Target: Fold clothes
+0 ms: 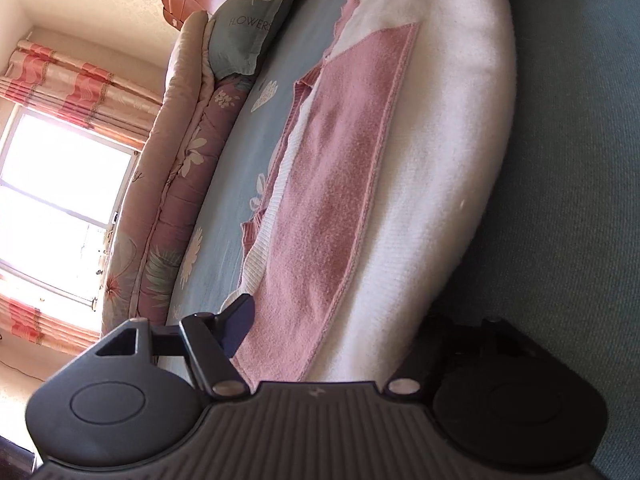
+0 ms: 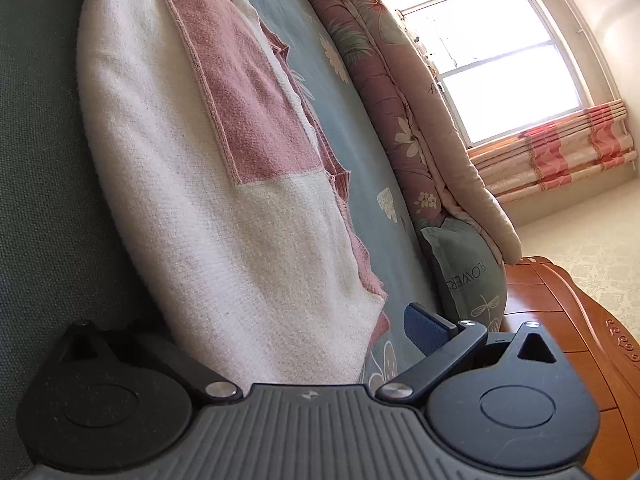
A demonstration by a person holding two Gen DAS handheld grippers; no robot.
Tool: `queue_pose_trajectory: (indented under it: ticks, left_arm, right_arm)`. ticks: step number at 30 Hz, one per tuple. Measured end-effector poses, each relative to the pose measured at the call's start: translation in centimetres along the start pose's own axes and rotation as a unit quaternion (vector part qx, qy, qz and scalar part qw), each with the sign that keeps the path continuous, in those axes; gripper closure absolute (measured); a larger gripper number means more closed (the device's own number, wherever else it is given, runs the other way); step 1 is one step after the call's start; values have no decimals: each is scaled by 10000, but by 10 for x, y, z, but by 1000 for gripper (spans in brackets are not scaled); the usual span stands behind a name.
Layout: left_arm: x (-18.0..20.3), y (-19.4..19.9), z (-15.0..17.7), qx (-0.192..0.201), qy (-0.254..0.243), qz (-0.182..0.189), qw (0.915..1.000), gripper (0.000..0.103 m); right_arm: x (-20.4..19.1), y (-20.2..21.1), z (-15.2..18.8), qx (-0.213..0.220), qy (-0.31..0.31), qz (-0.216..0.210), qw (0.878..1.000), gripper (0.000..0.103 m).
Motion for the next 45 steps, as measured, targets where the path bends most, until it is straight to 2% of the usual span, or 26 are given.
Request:
queue_pose_trajectory:
  ticks: [1,2,3,4,6,12,14,17,18,20,22,29,33,37,41,45]
  left_arm:
    - [7,-1,-2,-10,-160,41,9999,68]
    - [14,-1,-5,-28,-299,86,9995,77]
    - [21,-2,-6,-59,-367,108,9992,93]
    - [26,-2,-6,-68,-390,24,9992,96]
    - [27,0,-4,-69,-255,-56,9996,97]
    - [26,3,-2,-65,-156,-36,9999,96]
    - [25,3,-1,-49,-111,-34,9999,96]
    - [26,5,0,-36,-64,-50,10000,96]
    - [25,4,-1,-34,-54,-45,10000,96]
    - [24,4,-2,-32,-37,-28,10000,96]
    - [23,4,-2,-31,-26,-8,10000,96]
    - [22,6,-2,-36,-55,41,10000,96]
    - [22,9,2,-23,-101,0,9999,90]
    - [22,7,2,-26,-87,-21,10000,95]
    - [19,8,1,-13,-26,-32,10000,94]
    - [17,11,2,23,-250,9,9997,93]
  right_arm:
    - [-1,0,-2,-23,65,-3,10000,0]
    - [-2,0,-3,-46,131,-6,9999,0]
    - [-3,0,-4,-63,189,-9,9998,0]
    - [-5,1,-4,-52,208,-15,9998,0]
    - [-9,4,-4,-29,245,-27,9997,3]
    - [-20,12,-2,48,482,-170,9987,26]
    - [-25,15,-2,79,671,-308,9972,40]
    - [-33,18,-1,147,1014,-458,9937,55]
    - [-36,19,-1,175,1106,-476,9926,59]
    - [-44,21,2,225,1248,-456,9909,75]
    - [-54,23,4,262,1474,-380,9880,83]
    - [-54,11,-3,189,2048,-321,9781,82]
    - [-51,12,2,291,1844,-230,9821,82]
    - [-52,11,2,257,1765,-191,9838,84]
    - [-49,10,-1,194,1685,-285,9851,86]
    - [-42,14,-2,189,1627,-451,9855,86]
Point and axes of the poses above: each gripper's, at about its wrist camera, not at the fingertips, and y roughly against the way its jaws point, x to its right, z to its underside, the point moved 3 cm from there along -y, roughly the way its jaws point, and after that the axes turned 5 degrees about x, right-handed, at the moved point
